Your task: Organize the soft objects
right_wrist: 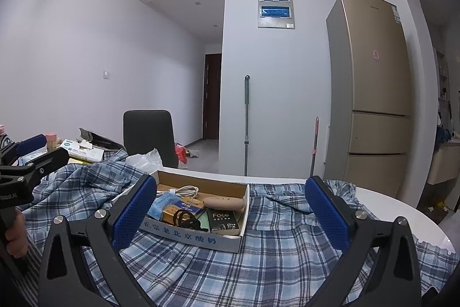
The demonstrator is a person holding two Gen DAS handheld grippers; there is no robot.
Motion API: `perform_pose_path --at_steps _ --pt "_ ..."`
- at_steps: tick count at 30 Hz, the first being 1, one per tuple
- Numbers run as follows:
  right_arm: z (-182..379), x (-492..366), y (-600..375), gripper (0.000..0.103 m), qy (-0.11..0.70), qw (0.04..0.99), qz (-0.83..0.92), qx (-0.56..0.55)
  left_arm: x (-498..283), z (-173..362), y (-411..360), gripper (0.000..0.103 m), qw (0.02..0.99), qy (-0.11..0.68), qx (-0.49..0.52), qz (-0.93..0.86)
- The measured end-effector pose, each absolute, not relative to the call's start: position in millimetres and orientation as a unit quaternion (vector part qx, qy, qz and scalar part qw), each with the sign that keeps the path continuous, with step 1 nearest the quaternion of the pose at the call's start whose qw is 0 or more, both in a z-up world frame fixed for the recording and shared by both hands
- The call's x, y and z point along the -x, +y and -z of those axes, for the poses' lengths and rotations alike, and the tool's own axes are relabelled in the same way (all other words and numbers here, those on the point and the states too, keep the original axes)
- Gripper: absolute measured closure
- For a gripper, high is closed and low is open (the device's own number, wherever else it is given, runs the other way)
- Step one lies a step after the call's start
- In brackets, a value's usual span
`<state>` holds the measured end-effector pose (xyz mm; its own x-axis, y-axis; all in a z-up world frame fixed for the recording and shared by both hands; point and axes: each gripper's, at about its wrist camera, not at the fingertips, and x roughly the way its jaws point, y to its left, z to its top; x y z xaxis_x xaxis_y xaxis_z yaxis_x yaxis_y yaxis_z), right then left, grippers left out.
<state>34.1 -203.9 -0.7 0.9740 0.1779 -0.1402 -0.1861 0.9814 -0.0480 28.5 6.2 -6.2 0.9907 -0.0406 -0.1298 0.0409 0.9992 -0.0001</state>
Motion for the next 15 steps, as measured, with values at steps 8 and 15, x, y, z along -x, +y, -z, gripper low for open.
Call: perform_pose_path --at_steps 8,15 --pt "0.8 -35.3 -202.6 0.0 0.07 0.993 -0.09 0.036 -27.3 5.2 7.4 0.0 0.998 0.061 0.007 0.024" --pt "0.6 -35.4 -202.7 0.0 0.071 0.993 -0.089 0.037 -26.3 4.8 7.6 0.0 0.998 0.062 0.005 0.022"
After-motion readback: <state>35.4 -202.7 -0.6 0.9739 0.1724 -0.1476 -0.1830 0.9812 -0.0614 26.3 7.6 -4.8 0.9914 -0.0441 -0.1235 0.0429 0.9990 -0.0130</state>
